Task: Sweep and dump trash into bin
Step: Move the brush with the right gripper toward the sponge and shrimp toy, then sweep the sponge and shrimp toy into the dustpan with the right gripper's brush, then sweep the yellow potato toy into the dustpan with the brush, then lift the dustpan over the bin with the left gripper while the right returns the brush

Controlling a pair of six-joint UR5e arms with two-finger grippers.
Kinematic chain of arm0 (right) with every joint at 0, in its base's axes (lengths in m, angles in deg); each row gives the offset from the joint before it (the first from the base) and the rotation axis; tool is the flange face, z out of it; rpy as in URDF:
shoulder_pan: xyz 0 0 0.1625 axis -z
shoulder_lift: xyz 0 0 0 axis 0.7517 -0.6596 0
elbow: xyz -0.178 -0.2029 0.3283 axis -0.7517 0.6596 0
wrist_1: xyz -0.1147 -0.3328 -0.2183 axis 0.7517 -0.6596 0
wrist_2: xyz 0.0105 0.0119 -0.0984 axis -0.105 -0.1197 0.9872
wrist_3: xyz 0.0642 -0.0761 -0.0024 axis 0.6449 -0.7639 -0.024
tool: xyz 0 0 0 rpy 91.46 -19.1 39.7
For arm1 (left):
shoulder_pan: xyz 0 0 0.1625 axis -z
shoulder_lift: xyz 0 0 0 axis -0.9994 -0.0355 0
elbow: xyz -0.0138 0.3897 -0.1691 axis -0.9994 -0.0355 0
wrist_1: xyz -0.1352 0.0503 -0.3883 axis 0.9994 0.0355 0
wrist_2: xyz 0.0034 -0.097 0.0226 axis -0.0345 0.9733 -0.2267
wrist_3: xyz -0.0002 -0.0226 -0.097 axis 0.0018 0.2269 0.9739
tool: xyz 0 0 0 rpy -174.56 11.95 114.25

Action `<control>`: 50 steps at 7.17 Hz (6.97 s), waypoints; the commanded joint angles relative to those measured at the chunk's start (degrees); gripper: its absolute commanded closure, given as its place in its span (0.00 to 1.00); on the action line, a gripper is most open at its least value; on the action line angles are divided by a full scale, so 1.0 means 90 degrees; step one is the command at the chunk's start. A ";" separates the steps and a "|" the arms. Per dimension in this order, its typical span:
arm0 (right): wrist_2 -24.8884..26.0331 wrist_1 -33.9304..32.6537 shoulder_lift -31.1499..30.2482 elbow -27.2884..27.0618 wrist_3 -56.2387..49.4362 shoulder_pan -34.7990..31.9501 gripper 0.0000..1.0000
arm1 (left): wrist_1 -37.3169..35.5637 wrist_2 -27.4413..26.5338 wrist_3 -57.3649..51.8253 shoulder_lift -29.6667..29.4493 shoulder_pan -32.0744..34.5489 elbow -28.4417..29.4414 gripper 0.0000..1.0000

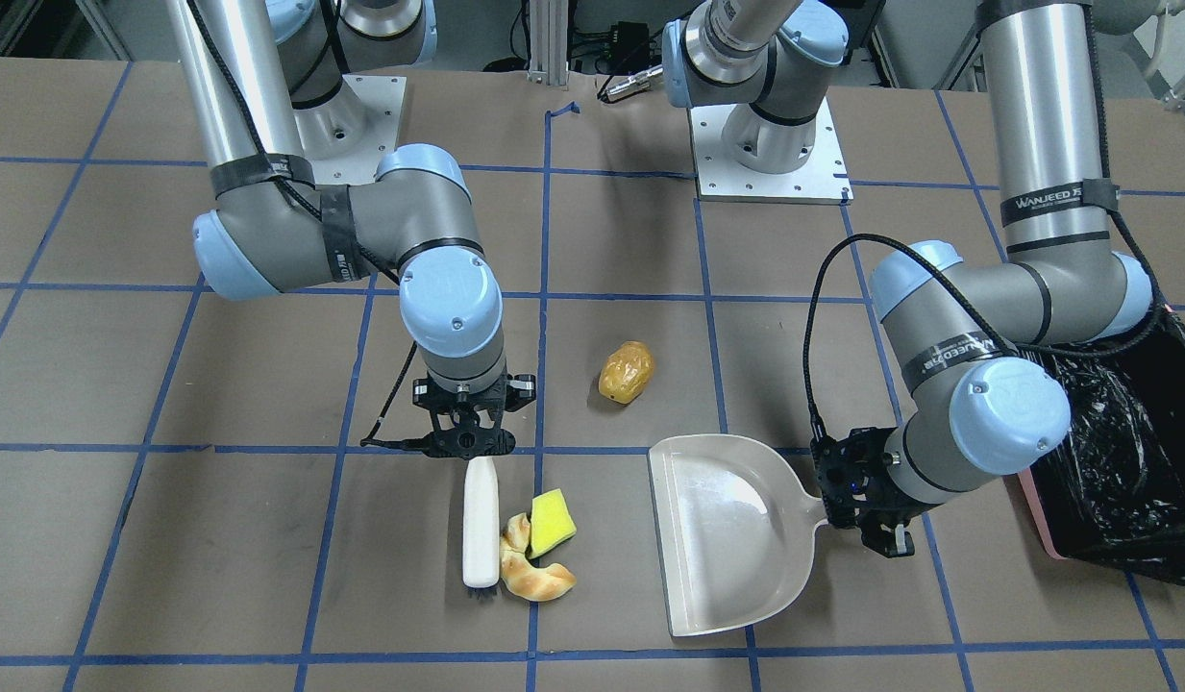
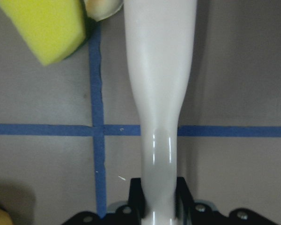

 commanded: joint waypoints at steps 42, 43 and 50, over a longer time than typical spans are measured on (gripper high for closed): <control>-0.1551 0.1490 0.0022 0.1179 0.4272 -0.2569 1.00 | -0.0175 -0.0004 -0.1684 0.2257 -0.1726 -0.2925 1.00; -0.1113 0.1938 -0.0183 0.1150 0.3757 -0.2384 1.00 | -0.0156 0.0025 -0.1713 0.2256 -0.1785 -0.2828 1.00; -0.0163 0.3720 -0.1777 0.0720 -0.0920 0.1957 1.00 | 0.2050 0.0455 -0.1743 0.2199 -0.4212 0.0003 1.00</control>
